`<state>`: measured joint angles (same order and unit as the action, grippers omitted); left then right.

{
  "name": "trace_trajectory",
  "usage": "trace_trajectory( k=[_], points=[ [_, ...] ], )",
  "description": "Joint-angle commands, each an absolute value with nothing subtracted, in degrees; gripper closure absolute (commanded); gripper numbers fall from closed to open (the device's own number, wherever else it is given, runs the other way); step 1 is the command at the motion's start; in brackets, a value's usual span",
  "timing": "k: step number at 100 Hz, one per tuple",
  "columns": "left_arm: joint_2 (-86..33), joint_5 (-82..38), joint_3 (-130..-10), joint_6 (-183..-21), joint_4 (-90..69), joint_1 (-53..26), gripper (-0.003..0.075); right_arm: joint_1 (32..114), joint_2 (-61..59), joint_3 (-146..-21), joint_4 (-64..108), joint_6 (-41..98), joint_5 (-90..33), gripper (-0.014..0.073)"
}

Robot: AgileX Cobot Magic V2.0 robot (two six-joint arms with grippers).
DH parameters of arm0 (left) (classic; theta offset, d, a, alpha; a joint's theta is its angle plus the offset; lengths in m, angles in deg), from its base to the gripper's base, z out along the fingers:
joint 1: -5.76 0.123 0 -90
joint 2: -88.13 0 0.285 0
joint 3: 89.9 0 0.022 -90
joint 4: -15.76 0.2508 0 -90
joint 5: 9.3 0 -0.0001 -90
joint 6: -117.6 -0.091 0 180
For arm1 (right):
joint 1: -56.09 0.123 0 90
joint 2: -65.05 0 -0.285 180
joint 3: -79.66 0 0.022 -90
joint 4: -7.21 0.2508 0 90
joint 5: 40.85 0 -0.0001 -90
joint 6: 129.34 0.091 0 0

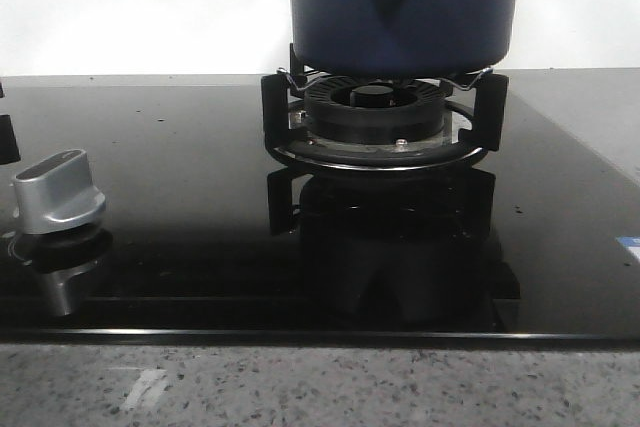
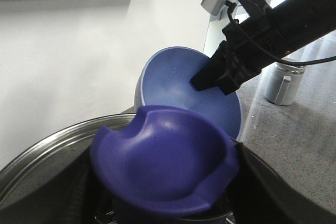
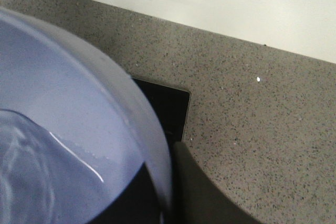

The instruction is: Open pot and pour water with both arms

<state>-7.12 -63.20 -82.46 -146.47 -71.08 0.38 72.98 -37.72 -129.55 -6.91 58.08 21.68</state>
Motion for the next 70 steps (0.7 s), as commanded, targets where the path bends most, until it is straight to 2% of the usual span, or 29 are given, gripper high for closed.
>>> trace_trajectory(
  k=[1,31,70],
  points=[
    [-9.27,-63.49,-84.07,-146.32,-77.04,0.48,0.0468,72.95,-35.18,-130.89,-9.23,58.81,16.0,0.0655],
    [-9.27,-63.04,-84.07,-146.32,-77.04,0.48,0.0468,73.69,-35.18,-130.89,-11.79,58.81,14.16,0.0639],
    [-9.27,-62.5,-84.07,-146.32,-77.04,0.48,0.0468,83.22,-35.18,-130.89,-34.13,63.47,14.38,0.0639]
  ],
)
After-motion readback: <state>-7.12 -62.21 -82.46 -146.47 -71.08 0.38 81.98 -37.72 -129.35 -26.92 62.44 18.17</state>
